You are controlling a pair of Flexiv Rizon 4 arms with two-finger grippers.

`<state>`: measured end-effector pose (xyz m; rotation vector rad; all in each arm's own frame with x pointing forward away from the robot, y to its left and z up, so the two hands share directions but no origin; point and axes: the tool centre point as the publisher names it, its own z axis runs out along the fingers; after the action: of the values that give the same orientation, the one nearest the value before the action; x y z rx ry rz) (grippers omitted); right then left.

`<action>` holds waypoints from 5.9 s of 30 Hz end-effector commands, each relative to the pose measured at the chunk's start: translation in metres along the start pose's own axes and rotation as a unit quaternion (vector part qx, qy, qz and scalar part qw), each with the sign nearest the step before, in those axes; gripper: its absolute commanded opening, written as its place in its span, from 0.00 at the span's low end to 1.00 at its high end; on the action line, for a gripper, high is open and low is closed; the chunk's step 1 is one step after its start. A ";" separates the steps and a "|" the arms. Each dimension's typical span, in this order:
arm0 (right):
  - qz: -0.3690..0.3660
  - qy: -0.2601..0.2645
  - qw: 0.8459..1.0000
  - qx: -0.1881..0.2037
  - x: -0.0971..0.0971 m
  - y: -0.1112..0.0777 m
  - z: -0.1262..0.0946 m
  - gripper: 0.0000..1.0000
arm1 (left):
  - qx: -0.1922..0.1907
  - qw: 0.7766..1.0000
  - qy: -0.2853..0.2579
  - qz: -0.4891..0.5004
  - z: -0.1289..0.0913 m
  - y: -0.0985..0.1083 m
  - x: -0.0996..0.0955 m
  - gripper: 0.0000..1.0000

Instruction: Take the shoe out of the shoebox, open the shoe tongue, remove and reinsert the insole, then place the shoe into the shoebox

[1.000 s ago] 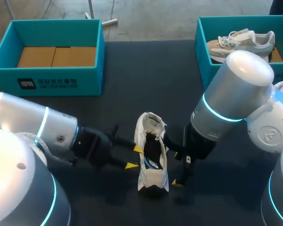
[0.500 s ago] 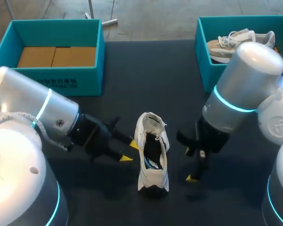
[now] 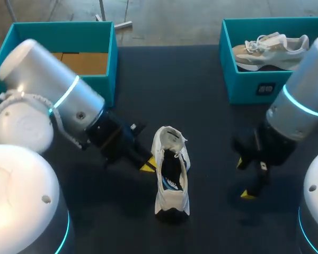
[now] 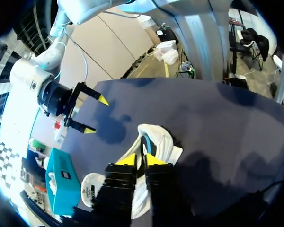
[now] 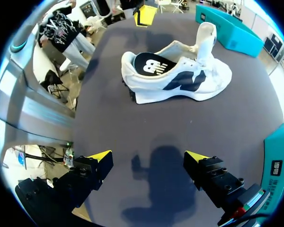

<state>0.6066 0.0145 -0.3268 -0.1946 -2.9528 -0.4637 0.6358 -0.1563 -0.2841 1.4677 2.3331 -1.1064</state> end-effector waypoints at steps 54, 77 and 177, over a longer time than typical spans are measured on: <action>0.024 0.036 0.999 0.009 0.010 -0.066 -0.029 1.00 | -0.032 0.912 0.319 0.257 -0.001 -0.004 -0.034 0.00; 0.024 0.036 0.999 0.009 0.010 -0.066 -0.029 1.00 | -0.015 0.867 0.405 0.289 0.023 0.008 -0.028 0.00; 0.024 0.036 0.999 0.009 0.010 -0.066 -0.029 1.00 | -0.079 0.897 0.352 0.257 0.094 0.025 0.016 0.00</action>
<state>0.5908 -0.0561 -0.3159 -0.2403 -2.8730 -0.4294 0.6305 -0.2055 -0.3823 2.5166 2.0813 -0.2627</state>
